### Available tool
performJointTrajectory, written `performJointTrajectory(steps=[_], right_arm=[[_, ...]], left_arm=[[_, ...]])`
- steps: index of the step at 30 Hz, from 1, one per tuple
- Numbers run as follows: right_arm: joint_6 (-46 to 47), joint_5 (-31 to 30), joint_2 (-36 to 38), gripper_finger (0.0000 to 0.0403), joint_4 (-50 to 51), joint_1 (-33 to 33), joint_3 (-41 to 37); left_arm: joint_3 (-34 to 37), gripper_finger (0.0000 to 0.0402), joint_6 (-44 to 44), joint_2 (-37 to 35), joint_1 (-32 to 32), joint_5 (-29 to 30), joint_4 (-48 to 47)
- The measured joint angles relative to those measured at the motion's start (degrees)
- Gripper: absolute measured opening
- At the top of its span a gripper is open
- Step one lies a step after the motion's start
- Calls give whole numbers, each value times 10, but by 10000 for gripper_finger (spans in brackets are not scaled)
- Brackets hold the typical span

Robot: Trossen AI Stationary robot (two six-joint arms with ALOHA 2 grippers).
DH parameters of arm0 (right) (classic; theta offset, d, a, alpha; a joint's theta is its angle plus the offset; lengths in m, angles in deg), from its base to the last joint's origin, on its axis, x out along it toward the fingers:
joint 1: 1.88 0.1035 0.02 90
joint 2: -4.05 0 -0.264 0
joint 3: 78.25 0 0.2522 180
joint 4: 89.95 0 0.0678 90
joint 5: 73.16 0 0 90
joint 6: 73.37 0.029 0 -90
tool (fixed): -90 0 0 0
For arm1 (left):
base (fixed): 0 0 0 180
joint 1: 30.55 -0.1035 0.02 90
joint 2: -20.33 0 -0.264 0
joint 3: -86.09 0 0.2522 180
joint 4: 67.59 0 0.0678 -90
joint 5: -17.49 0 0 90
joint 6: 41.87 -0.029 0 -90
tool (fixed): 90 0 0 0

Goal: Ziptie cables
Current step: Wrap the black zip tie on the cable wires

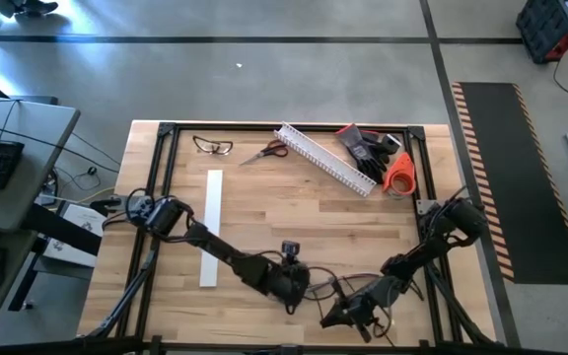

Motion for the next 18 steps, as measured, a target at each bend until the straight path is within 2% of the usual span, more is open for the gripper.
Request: performJointTrajectory(steps=[6, 10, 14, 18], right_arm=[[5, -4, 0, 0, 55, -21, 42], [49, -17, 0, 0, 70, -30, 61], [103, -56, 0, 0, 135, -31, 88], [217, -113, 0, 0, 188, -29, 117]], left_arm=[[2, 0, 7, -14, 17, 45, -99], [3, 0, -12, -14, 17, 46, -74], [5, 0, -43, -22, 17, 47, -62], [6, 12, -56, -49, 19, 36, -71]])
